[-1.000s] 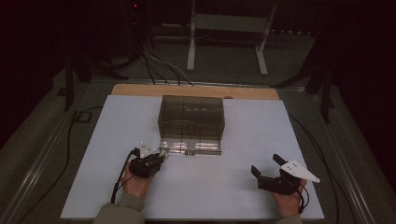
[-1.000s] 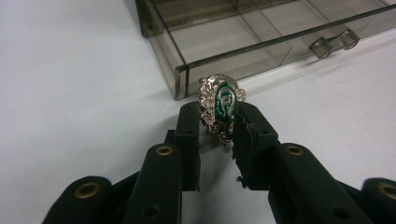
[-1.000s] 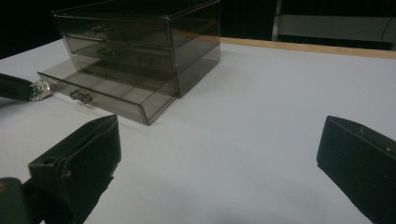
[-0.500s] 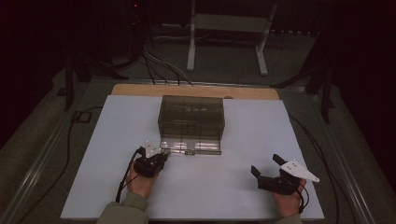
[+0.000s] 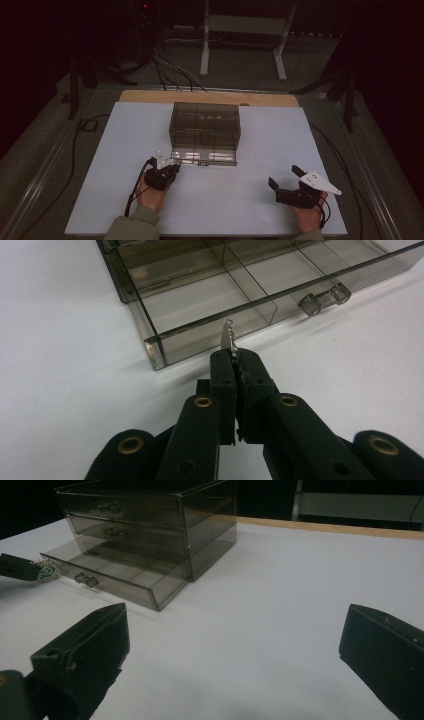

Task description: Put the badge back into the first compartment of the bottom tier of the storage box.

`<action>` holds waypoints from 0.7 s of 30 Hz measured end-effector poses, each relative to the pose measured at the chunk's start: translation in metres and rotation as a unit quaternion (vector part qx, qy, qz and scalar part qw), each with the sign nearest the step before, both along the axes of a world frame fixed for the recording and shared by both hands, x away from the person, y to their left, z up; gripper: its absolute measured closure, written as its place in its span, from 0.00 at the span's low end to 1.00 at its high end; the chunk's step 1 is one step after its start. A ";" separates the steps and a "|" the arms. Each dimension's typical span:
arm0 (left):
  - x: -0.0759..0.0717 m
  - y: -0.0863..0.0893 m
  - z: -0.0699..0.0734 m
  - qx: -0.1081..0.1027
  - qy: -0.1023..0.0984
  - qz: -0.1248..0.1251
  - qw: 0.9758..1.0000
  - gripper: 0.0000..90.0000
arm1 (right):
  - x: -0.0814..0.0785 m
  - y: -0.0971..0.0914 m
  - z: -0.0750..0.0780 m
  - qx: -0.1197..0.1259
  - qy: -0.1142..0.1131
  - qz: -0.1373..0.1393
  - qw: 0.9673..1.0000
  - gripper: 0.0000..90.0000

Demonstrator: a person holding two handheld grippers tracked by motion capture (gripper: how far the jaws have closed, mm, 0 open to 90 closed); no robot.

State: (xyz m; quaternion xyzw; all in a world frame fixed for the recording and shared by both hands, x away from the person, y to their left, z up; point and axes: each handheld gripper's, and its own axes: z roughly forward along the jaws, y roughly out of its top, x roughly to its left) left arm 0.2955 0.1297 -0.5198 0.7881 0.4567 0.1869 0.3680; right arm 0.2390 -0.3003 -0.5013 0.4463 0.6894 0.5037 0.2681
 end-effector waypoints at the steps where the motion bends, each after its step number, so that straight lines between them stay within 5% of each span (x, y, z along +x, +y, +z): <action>1: 0.000 0.000 0.000 0.000 0.000 0.000 1.000 0.99 | 0.000 0.000 0.000 0.000 0.000 0.000 1.000 0.00; 21: -0.005 0.003 0.008 -0.028 -0.002 -0.012 1.000 0.99 | 0.000 0.000 0.000 0.001 0.001 0.000 1.000 0.00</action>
